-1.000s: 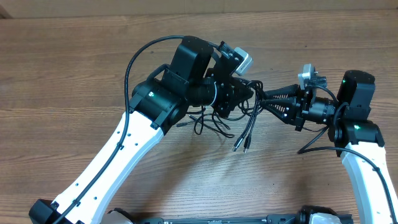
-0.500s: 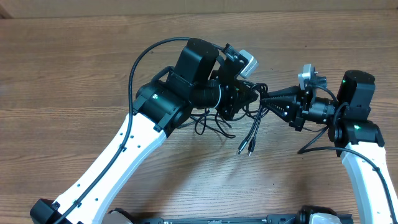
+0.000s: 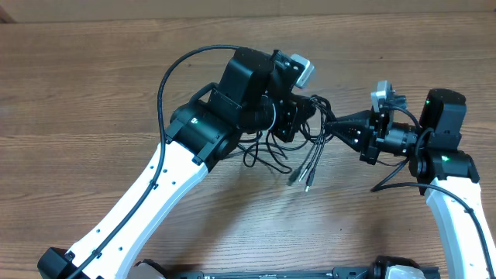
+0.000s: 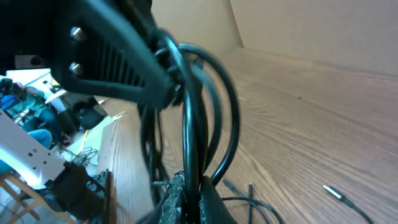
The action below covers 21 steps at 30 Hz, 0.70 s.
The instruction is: Untangle cables
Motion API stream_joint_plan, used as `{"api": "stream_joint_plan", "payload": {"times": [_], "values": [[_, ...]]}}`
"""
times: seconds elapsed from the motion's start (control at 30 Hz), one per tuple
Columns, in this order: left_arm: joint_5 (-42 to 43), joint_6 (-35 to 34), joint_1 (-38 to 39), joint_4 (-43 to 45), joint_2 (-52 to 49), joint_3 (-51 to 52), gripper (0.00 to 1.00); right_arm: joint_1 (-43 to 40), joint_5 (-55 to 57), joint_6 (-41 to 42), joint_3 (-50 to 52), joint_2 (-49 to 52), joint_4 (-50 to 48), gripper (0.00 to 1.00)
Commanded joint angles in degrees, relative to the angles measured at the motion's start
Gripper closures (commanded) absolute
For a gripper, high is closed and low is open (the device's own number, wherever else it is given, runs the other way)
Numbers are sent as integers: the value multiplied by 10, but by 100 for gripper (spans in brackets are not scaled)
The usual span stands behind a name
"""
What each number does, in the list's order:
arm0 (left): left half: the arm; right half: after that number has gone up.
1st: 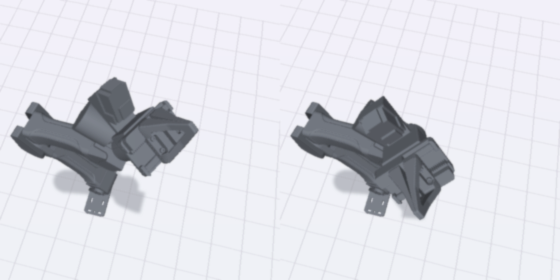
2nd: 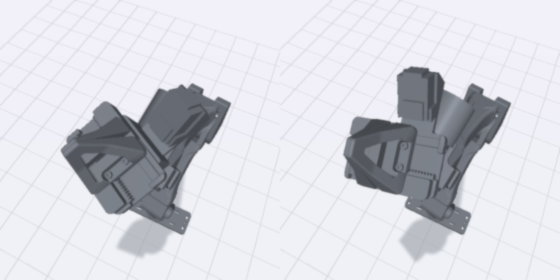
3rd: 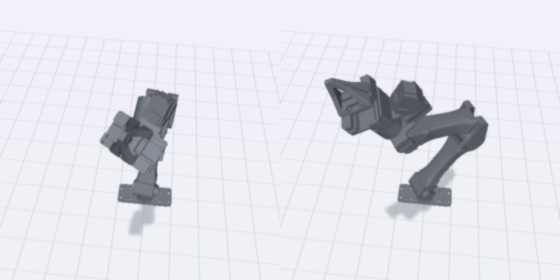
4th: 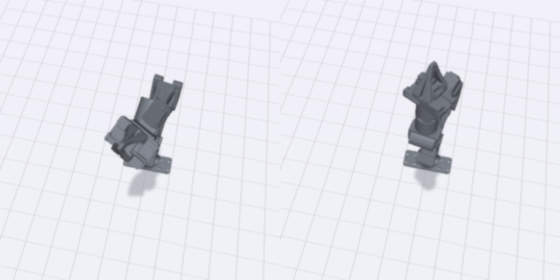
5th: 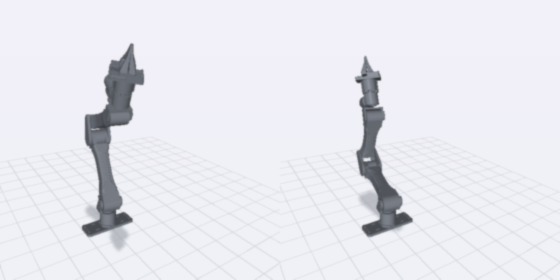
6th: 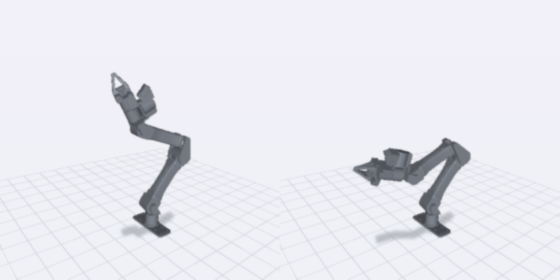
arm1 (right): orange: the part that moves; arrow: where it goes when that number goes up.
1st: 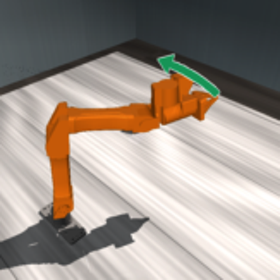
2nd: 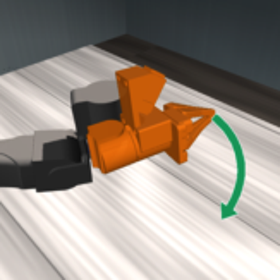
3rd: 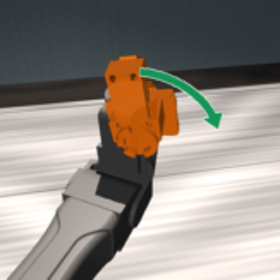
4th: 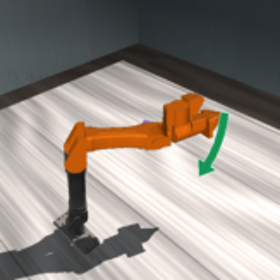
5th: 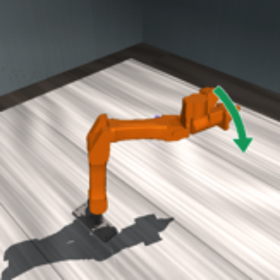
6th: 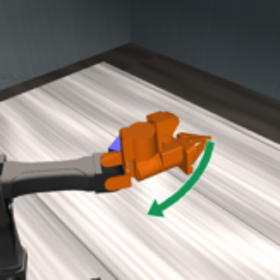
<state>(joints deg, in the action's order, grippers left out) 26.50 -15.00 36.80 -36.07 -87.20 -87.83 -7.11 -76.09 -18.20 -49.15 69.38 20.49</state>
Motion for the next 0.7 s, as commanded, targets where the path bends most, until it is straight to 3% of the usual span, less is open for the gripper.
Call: {"api": "stream_joint_plan", "payload": {"times": [0.0, 0.2, 0.47, 0.6, 0.63, 0.67], "values": [[-84, -73, 0, 37, 2, -14, 96, 0, -10, -3, -7, 1, 23, 96], [-90, -130, 0, 103, 2, -14, 96, 0, -10, -3, -7, 1, 64, 96], [-127, -198, 0, 120, 2, -14, 96, 39, -8, -3, -7, 1, 71, 96], [-136, -195, 0, 119, 2, -14, 96, 68, 57, -3, -7, 1, 72, 96], [-133, -180, 0, 119, 2, -14, 96, 69, 73, -1, -7, 1, 72, 93], [-128, -161, 0, 119, 2, -14, 96, 69, 88, 2, -7, 1, 73, 80]]}}
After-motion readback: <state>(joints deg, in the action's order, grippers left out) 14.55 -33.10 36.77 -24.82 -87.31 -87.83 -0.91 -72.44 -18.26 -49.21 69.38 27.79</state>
